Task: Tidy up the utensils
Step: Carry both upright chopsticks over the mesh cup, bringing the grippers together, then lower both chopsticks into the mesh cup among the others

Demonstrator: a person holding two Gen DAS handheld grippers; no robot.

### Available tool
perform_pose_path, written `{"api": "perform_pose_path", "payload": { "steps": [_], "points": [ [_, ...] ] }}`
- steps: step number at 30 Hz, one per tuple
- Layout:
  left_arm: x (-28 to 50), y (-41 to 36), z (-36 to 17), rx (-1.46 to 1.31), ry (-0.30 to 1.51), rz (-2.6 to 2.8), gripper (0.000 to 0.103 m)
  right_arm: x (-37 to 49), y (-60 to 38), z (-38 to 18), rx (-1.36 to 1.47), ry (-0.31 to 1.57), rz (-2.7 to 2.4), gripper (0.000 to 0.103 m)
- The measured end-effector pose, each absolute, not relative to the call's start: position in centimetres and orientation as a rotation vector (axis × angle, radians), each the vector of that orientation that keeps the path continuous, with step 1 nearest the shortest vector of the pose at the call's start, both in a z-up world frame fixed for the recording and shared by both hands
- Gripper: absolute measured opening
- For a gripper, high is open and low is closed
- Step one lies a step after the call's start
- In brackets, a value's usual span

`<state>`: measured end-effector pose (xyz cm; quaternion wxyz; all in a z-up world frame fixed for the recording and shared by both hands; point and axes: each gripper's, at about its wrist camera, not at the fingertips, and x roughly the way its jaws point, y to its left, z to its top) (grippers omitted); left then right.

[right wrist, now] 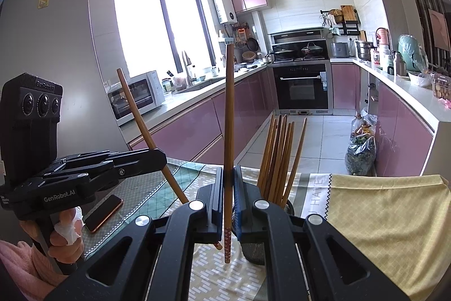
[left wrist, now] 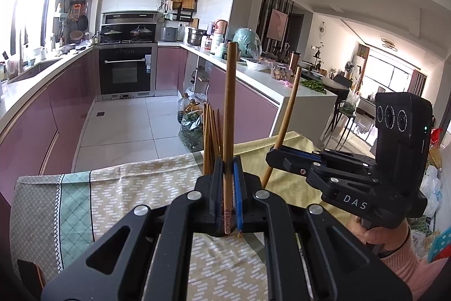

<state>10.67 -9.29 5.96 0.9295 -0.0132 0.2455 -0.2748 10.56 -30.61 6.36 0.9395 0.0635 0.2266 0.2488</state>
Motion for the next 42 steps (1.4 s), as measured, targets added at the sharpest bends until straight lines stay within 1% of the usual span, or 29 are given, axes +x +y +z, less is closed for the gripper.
{"api": "perform_pose_path", "payload": {
  "steps": [26, 42],
  "points": [
    [11.0, -9.1, 7.5, -0.056, 0.430, -0.569, 0.008, 11.8, -30.8, 7.8, 0.115, 0.423, 0.481, 0.006],
    [11.5, -10.3, 7.6, -0.036, 0.439, -0.561, 0.008, 12.5, -30.5, 7.5, 0.125, 0.431, 0.455, 0.006]
  ]
}}
